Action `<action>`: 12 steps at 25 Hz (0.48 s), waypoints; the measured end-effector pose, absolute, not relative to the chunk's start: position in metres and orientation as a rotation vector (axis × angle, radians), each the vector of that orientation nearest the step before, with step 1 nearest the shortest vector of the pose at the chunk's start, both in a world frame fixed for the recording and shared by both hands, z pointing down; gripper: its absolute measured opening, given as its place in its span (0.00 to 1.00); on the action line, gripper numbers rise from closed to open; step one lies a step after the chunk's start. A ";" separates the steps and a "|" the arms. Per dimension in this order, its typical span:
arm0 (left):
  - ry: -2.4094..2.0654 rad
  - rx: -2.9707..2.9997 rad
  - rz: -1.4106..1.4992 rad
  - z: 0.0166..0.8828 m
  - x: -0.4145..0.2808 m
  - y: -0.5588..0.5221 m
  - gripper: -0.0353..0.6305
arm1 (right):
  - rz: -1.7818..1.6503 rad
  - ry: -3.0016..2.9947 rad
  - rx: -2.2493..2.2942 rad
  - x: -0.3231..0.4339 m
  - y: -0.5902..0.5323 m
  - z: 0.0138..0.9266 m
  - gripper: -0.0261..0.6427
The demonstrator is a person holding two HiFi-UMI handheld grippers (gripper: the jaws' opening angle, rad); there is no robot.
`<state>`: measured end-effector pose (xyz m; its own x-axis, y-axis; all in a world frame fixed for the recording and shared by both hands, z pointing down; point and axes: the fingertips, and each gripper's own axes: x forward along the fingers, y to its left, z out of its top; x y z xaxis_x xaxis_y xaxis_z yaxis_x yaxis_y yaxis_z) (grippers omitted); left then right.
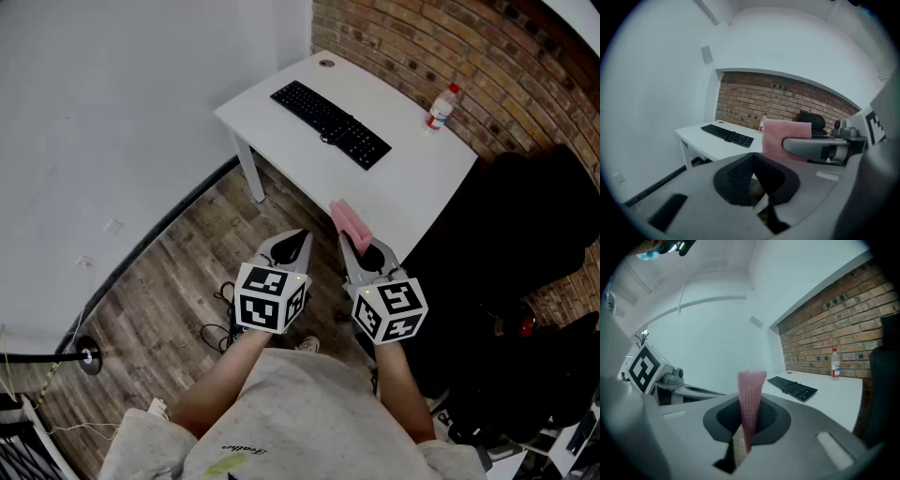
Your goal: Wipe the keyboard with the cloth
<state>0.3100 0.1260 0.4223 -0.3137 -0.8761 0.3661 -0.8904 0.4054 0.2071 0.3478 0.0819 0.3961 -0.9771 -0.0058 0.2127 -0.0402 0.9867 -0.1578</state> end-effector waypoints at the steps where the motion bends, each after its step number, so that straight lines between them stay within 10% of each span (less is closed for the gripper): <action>1: -2.245 1.509 0.046 0.424 0.311 0.126 0.03 | 0.242 -2.918 0.036 0.349 0.082 0.397 0.07; 12: -2.246 1.478 0.017 0.427 0.292 0.119 0.03 | 0.263 -2.906 0.004 0.332 0.078 0.403 0.08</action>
<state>0.2917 0.1195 0.4269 -0.3255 -0.8694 0.3717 -0.8749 0.4260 0.2303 0.3320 0.0784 0.4032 -0.9750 0.0170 0.2215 -0.0230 0.9840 -0.1769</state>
